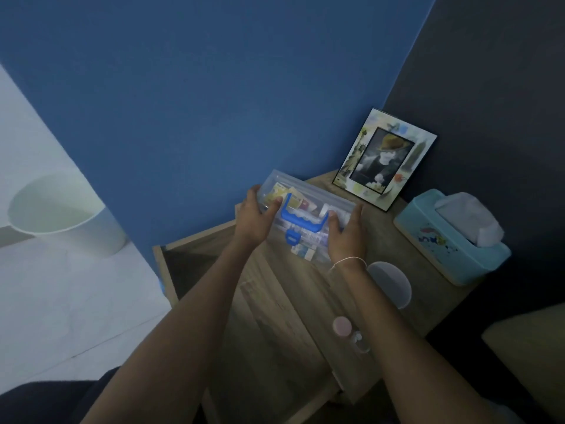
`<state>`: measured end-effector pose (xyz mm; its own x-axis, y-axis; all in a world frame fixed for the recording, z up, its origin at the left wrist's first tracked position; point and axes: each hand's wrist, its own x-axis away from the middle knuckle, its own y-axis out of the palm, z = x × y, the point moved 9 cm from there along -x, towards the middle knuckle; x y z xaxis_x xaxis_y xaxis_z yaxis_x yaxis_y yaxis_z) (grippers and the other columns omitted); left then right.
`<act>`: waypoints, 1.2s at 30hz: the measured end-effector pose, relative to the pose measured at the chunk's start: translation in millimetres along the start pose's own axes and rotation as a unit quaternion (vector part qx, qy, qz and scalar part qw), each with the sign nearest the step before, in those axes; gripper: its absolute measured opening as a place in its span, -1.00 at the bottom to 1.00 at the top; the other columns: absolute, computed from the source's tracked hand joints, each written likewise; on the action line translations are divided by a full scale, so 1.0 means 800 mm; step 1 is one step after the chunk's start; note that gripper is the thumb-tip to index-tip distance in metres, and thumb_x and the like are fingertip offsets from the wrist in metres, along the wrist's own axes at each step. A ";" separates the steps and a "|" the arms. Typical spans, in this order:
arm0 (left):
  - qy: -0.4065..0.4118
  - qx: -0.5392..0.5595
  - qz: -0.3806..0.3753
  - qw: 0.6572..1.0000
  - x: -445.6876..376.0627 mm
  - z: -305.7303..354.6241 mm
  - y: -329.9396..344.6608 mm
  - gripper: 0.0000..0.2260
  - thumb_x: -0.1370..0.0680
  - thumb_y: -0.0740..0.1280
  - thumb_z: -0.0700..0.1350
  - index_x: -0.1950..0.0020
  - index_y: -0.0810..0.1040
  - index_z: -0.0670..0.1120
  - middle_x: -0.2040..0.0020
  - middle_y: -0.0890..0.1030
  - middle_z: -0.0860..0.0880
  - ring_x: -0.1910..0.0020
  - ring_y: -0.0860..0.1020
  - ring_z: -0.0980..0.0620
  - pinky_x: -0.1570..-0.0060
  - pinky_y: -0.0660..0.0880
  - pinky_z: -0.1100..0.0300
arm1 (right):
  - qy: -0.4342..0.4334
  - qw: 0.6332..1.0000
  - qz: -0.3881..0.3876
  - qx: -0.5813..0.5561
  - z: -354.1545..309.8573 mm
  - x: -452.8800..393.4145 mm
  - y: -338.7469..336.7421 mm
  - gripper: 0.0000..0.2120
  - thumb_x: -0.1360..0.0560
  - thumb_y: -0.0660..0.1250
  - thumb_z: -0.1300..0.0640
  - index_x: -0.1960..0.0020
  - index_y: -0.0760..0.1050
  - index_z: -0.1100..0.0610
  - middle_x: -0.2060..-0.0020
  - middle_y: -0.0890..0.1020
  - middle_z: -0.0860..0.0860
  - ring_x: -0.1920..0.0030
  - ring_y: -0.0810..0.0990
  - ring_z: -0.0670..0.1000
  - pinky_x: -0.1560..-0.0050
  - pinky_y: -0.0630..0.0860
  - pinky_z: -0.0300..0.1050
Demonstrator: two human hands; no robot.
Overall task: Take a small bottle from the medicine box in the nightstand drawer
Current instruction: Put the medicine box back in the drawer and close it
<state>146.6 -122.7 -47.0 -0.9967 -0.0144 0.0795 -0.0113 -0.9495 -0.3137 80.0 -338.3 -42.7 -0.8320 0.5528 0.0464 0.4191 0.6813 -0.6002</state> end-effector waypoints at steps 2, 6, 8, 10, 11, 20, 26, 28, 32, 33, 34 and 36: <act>0.000 -0.009 -0.004 1.000 0.008 0.003 -0.014 -0.49 -0.55 0.31 0.07 -0.42 0.29 -0.11 -0.31 0.51 -0.11 -0.29 0.48 -0.09 -0.29 0.41 0.05 | 0.011 1.000 -0.015 -0.019 -0.002 0.008 0.003 -0.30 -0.56 0.16 -0.15 -0.55 -0.09 0.04 -0.49 0.24 0.14 -0.37 0.41 0.17 -0.26 0.44 -0.02; 0.004 -0.031 0.005 1.000 0.034 0.001 -0.064 -0.50 -0.55 0.31 0.09 -0.42 0.29 -0.06 -0.30 0.52 -0.10 -0.26 0.50 -0.08 -0.28 0.44 0.02 | -0.011 0.998 -0.047 -0.047 -0.016 0.053 0.020 -0.20 -0.50 0.27 -0.17 -0.55 -0.10 0.05 -0.49 0.26 0.13 -0.36 0.42 0.12 -0.24 0.37 -0.15; 0.008 -0.043 0.011 0.999 0.048 0.000 -0.093 -0.51 -0.54 0.32 0.09 -0.40 0.31 -0.04 -0.28 0.53 -0.08 -0.24 0.51 -0.07 -0.28 0.44 0.02 | -0.018 0.992 -0.085 -0.091 -0.023 0.084 0.034 -0.04 -0.40 0.42 -0.15 -0.54 -0.15 -0.01 -0.47 0.29 0.12 -0.29 0.47 0.03 -0.16 0.43 -0.19; 0.003 -0.056 0.017 0.998 0.062 -0.006 -0.122 -0.51 -0.52 0.33 0.11 -0.39 0.32 -0.02 -0.29 0.52 -0.06 -0.25 0.50 -0.07 -0.27 0.41 0.06 | -0.020 0.981 -0.141 -0.131 -0.028 0.117 0.053 0.09 -0.31 0.53 -0.05 -0.51 -0.21 -0.12 -0.43 0.35 0.09 -0.28 0.46 0.01 -0.17 0.50 -0.08; -0.004 -0.061 0.018 0.998 0.068 -0.010 -0.136 -0.49 -0.52 0.34 0.11 -0.40 0.31 -0.01 -0.31 0.50 -0.06 -0.27 0.49 -0.06 -0.28 0.40 0.07 | -0.024 0.976 -0.165 -0.141 -0.029 0.134 0.063 0.12 -0.29 0.55 0.01 -0.50 -0.22 -0.15 -0.40 0.38 0.08 -0.27 0.48 0.03 -0.18 0.52 0.01; -0.063 -0.070 -0.048 0.994 0.115 -0.067 -0.189 -0.50 -0.50 0.38 0.03 -0.40 0.38 -0.04 -0.32 0.51 -0.07 -0.29 0.47 -0.09 -0.37 0.37 -0.12 | -0.058 0.975 -0.198 -0.080 -0.011 0.251 0.098 0.03 -0.41 0.44 0.11 -0.49 -0.29 -0.23 -0.47 0.26 0.11 -0.29 0.49 0.03 -0.13 0.59 0.05; -0.049 -0.113 -0.101 0.987 0.112 -0.084 -0.164 -0.52 -0.50 0.39 -0.10 -0.41 0.38 -0.07 -0.37 0.46 -0.07 -0.36 0.40 -0.08 -0.43 0.29 -0.05 | -0.014 0.985 -0.170 -0.003 0.037 0.289 0.113 -0.02 -0.41 0.38 -0.12 -0.49 -0.31 -0.18 -0.51 0.16 0.16 -0.33 0.45 0.09 -0.14 0.57 -0.05; -0.040 -0.148 -0.114 0.982 0.103 -0.081 -0.153 -0.51 -0.50 0.39 -0.10 -0.41 0.38 -0.07 -0.38 0.45 -0.09 -0.37 0.38 -0.09 -0.43 0.28 -0.05 | -0.012 0.988 -0.150 0.013 0.046 0.296 0.112 -0.02 -0.40 0.35 -0.19 -0.50 -0.32 -0.16 -0.51 0.13 0.18 -0.36 0.42 0.12 -0.18 0.55 -0.02; -0.056 -0.185 -0.165 0.967 0.090 -0.094 -0.126 -0.50 -0.51 0.36 -0.11 -0.44 0.34 -0.04 -0.38 0.45 -0.11 -0.35 0.40 -0.13 -0.40 0.32 -0.08 | -0.021 0.995 -0.089 0.044 0.056 0.304 0.107 -0.02 -0.42 0.41 -0.06 -0.52 -0.27 -0.09 -0.54 0.03 0.15 -0.46 0.25 0.12 -0.31 0.44 0.01; -0.062 -0.199 -0.176 0.962 0.088 -0.102 -0.119 -0.48 -0.51 0.36 -0.10 -0.45 0.32 -0.05 -0.39 0.44 -0.11 -0.36 0.40 -0.13 -0.40 0.33 -0.07 | -0.018 0.994 -0.092 0.048 0.060 0.305 0.110 -0.02 -0.42 0.41 -0.04 -0.53 -0.26 -0.07 -0.54 0.00 0.15 -0.48 0.21 0.13 -0.34 0.42 0.05; -0.070 -0.215 -0.185 0.956 0.086 -0.113 -0.113 -0.49 -0.51 0.35 -0.10 -0.45 0.32 -0.06 -0.39 0.45 -0.11 -0.36 0.41 -0.14 -0.38 0.34 -0.04 | -0.016 0.993 -0.101 0.055 0.065 0.305 0.114 -0.02 -0.43 0.41 -0.03 -0.53 -0.26 -0.05 -0.54 -0.03 0.15 -0.50 0.18 0.13 -0.36 0.40 0.07; -0.095 -0.245 -0.200 0.944 0.084 -0.134 -0.103 -0.55 -0.52 0.32 -0.08 -0.40 0.37 -0.10 -0.35 0.49 -0.15 -0.29 0.45 -0.14 -0.23 0.40 0.06 | -0.010 0.990 -0.122 0.073 0.075 0.306 0.124 -0.04 -0.44 0.39 -0.02 -0.53 -0.26 -0.01 -0.55 -0.06 0.15 -0.51 0.12 0.13 -0.40 0.34 0.05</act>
<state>71.7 -11.6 -117.5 -0.8730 0.2139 0.4384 -0.4657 -0.6325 -0.6189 -103.5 -164.3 -139.0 -0.9095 0.3696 0.1903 0.1485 0.7165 -0.6816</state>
